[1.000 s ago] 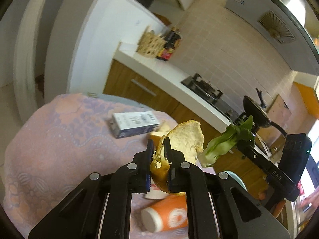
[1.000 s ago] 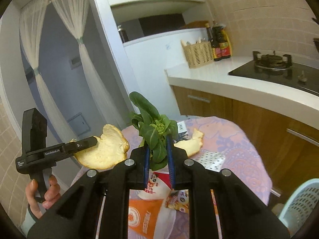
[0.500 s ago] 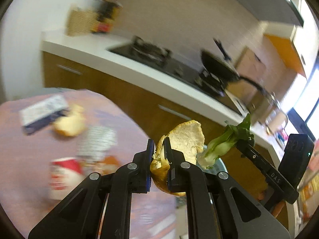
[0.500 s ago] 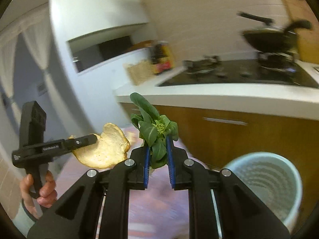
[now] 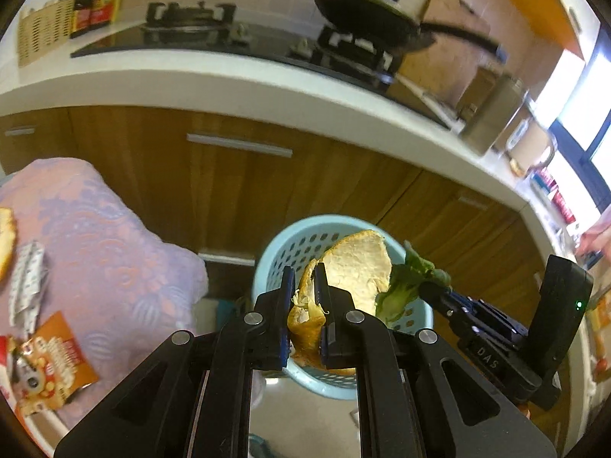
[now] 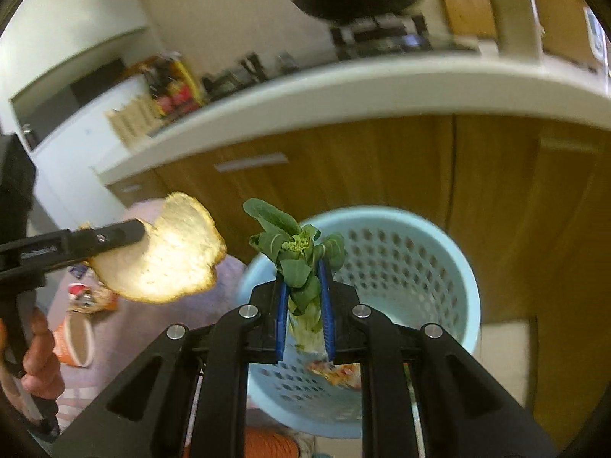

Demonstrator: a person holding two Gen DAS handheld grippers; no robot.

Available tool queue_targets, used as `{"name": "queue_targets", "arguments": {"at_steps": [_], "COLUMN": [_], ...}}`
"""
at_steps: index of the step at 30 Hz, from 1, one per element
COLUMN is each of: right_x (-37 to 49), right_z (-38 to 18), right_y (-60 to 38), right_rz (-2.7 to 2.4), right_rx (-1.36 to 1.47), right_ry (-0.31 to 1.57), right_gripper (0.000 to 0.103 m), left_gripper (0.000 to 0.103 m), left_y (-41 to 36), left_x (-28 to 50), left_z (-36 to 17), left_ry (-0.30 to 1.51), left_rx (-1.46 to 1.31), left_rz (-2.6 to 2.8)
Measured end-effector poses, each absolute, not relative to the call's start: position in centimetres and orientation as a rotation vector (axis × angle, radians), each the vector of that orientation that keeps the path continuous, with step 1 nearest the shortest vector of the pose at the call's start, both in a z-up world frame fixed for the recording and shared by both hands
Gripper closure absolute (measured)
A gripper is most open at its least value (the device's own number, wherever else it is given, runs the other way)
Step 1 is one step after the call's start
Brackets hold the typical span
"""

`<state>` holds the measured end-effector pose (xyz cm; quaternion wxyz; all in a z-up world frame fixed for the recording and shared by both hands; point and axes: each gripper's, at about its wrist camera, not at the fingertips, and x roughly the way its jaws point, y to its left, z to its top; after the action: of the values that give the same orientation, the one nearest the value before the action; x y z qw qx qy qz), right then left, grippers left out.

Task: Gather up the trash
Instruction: 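Carry both items over the blue basket and open both tools, then move both tools back over the table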

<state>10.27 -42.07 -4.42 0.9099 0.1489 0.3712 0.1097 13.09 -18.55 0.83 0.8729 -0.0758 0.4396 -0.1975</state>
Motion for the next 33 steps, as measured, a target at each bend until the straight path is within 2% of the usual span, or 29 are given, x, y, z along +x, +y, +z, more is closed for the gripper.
{"name": "queue_targets", "arguments": {"at_steps": [4,6,7,8,9,11,13,14,15,22,29,33], "right_x": [11.6,11.7,11.8,11.8,11.4,10.8,9.9,9.7,9.2,7.8,6.5,5.7], "right_z": [-7.1,-8.1,-8.4,-8.7,-8.8,-8.5,-8.1,-7.9,-7.7,-6.9,-4.1,-2.0], "right_y": [-42.5,-42.7,-42.7,-42.7,-42.8,-42.8,-43.1,-43.3,-43.8,-44.2,-41.0,-38.0], "right_rz": [0.204,0.203,0.197,0.183,0.178,0.174,0.151,0.153,0.162,0.173,0.253,0.313], "right_rx": [0.332,0.338,0.332,0.32,0.314,0.283,0.272,0.283,0.308,0.349,0.317,0.278], "right_ry": [0.86,0.896,0.913,0.936,0.932,0.924,0.912,0.909,0.902,0.875,0.811,0.772], "right_gripper": [0.088,0.084,0.071,0.048,0.04,0.039,0.039,0.039,0.039,0.039,0.039,0.039], "left_gripper": [0.094,0.094,0.094,0.094,0.093,0.09,0.078,0.065,0.058,0.057,0.052,0.042], "left_y": [-20.4,-20.8,-21.0,-21.3,-21.5,-22.0,-22.6,-22.8,-23.0,-21.8,-17.8,-13.7], "left_x": [14.4,14.7,14.8,14.9,15.1,15.3,15.4,15.3,15.0,12.8,8.8,5.2], "left_z": [-1.2,-1.9,-2.2,-2.5,-2.8,-3.5,-3.9,-3.9,-3.8,-1.3,3.3,6.4], "left_ry": [0.964,0.983,0.988,0.994,1.002,1.022,1.026,1.026,1.017,0.952,0.83,0.735], "left_rx": [-0.119,-0.111,-0.105,-0.099,-0.094,-0.088,-0.082,-0.078,-0.069,-0.036,-0.066,-0.104], "left_rz": [-0.402,-0.406,-0.406,-0.403,-0.401,-0.409,-0.419,-0.426,-0.436,-0.47,-0.459,-0.435]}}
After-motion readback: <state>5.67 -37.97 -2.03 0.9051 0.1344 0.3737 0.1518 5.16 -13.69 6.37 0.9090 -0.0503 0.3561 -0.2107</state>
